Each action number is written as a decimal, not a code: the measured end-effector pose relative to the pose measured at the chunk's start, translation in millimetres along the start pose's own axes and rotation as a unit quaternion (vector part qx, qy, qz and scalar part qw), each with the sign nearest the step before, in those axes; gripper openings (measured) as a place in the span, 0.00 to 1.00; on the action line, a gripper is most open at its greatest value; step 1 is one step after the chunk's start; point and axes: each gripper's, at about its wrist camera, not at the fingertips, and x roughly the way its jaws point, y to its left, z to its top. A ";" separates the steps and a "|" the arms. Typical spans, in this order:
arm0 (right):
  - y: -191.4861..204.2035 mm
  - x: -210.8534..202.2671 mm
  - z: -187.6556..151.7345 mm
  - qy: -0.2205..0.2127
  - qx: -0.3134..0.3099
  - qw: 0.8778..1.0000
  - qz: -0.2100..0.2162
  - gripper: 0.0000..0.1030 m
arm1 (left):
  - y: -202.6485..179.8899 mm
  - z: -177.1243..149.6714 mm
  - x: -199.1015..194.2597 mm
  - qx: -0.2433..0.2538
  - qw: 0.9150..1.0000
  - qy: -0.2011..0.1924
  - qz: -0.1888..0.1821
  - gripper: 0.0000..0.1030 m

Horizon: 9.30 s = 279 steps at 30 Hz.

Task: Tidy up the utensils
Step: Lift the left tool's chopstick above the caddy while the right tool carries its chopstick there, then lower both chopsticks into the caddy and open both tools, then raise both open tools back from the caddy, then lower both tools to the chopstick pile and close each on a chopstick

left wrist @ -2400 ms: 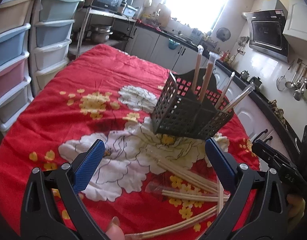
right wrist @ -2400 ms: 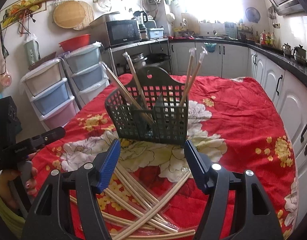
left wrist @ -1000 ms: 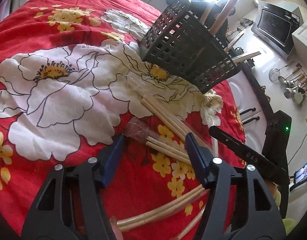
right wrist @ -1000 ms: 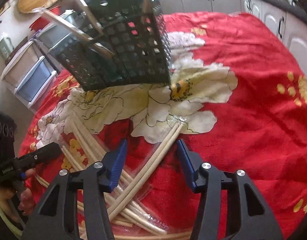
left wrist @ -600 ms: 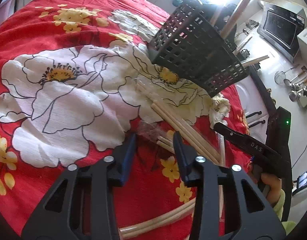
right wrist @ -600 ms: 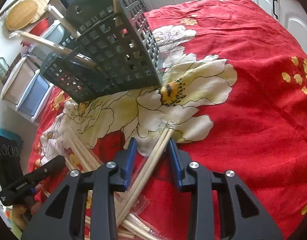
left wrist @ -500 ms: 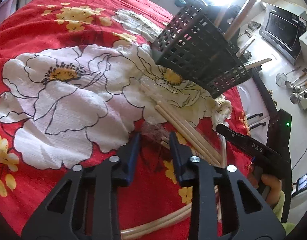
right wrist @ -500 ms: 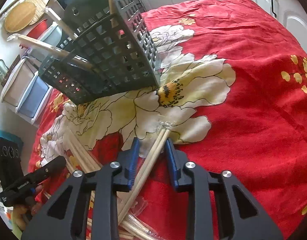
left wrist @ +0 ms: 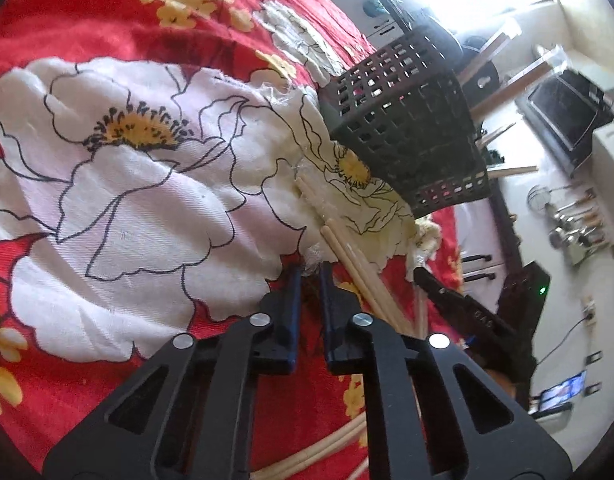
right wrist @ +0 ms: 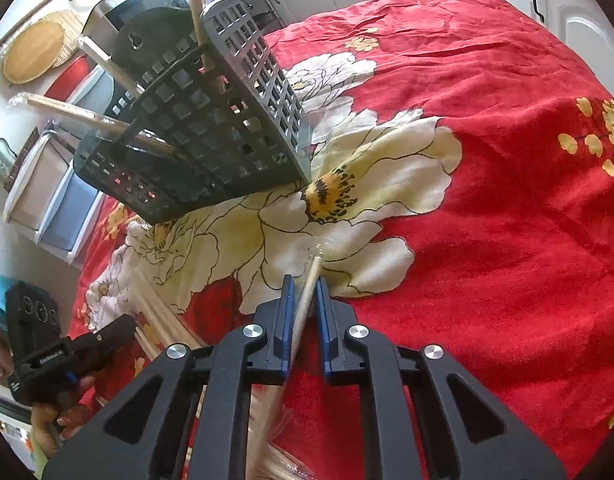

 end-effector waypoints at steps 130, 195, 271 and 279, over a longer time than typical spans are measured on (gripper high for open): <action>121.5 -185.3 116.5 -0.427 -0.153 0.890 0.041 0.05 | -237.5 84.5 -62.4 0.277 0.937 -0.204 -0.065 0.00; 75.4 -148.6 57.3 -0.320 -0.117 0.940 -0.025 0.68 | -208.0 44.6 -98.1 0.280 0.923 -0.265 -0.018 0.90; 51.1 -111.8 -53.3 -0.202 -0.131 0.969 -0.049 0.75 | -104.5 -10.3 -53.4 0.201 0.963 -0.165 0.064 0.90; 41.7 -105.3 -63.4 -0.187 -0.123 0.973 -0.064 0.75 | -94.7 -15.2 -39.4 0.195 0.968 -0.140 0.068 0.90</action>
